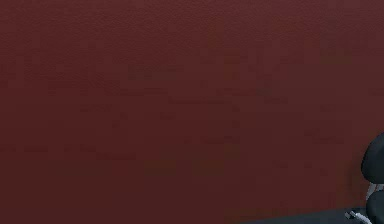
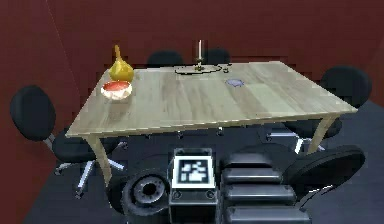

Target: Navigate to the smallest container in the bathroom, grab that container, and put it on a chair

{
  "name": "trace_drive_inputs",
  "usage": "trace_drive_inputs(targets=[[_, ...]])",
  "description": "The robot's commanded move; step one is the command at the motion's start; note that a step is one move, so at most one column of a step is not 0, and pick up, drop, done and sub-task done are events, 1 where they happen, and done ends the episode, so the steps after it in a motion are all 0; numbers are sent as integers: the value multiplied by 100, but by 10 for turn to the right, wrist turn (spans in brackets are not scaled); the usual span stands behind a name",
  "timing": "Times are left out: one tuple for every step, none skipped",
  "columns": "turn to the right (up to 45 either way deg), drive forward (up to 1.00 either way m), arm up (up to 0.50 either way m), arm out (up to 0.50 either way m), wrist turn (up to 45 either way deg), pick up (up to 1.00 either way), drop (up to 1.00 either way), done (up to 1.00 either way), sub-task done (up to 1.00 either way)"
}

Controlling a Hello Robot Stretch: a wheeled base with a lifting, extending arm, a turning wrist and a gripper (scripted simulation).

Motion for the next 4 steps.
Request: trace_drive_inputs(targets=[[0,0,0,48,0,0,0,0,0],[0,0,0,0,450,0,0,0,0],[0,0,0,0,450,0,0,0,0],[0,0,0,0,150,0,0,0,0]])
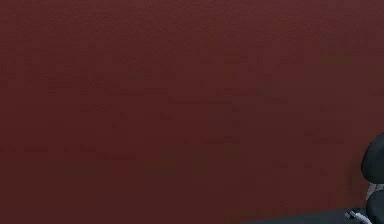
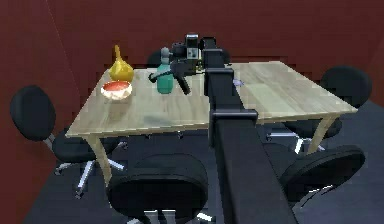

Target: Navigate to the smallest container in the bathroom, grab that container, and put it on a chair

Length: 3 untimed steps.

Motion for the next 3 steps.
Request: trace_drive_inputs(targets=[[0,0,-38,0,0,0,0,0,0],[0,0,-50,0,0,0,0,0,0],[0,0,0,0,0,0,100,0,0]])
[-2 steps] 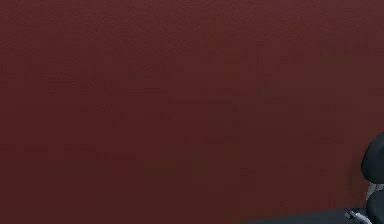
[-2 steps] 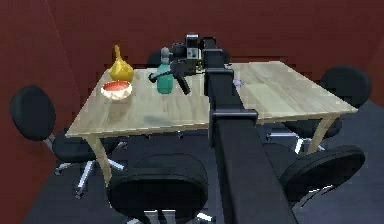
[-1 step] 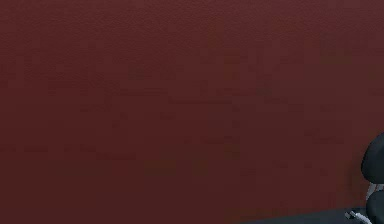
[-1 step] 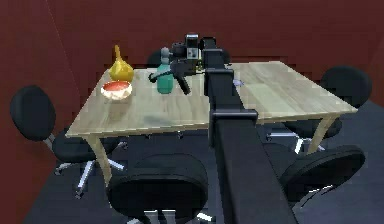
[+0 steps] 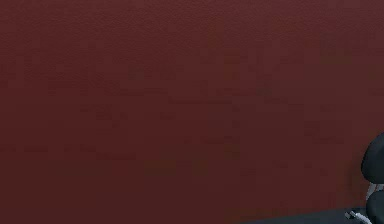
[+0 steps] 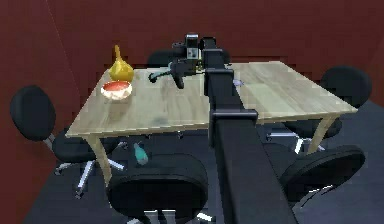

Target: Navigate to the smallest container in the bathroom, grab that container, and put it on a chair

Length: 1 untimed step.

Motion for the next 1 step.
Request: trace_drive_inputs(targets=[[0,0,0,-10,0,0,0,0,0]])
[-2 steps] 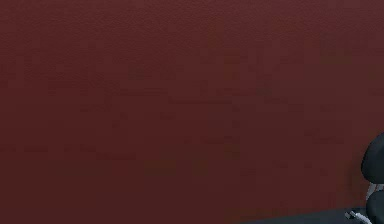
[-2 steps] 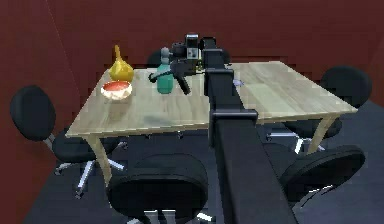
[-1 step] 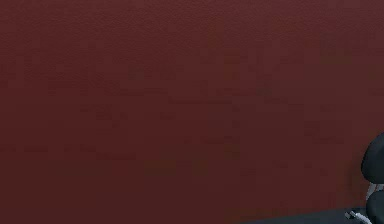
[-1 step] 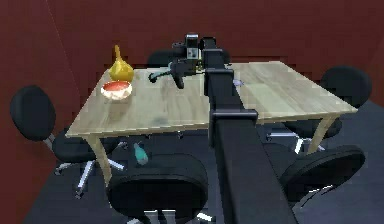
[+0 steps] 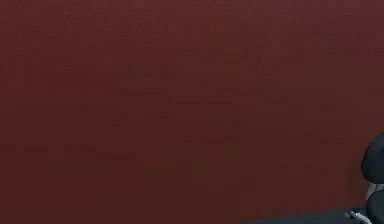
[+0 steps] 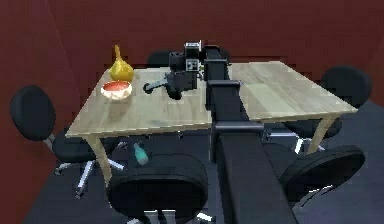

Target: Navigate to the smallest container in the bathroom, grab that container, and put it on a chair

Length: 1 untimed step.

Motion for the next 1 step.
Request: trace_drive_inputs(targets=[[0,0,0,0,0,0,0,100,0]])
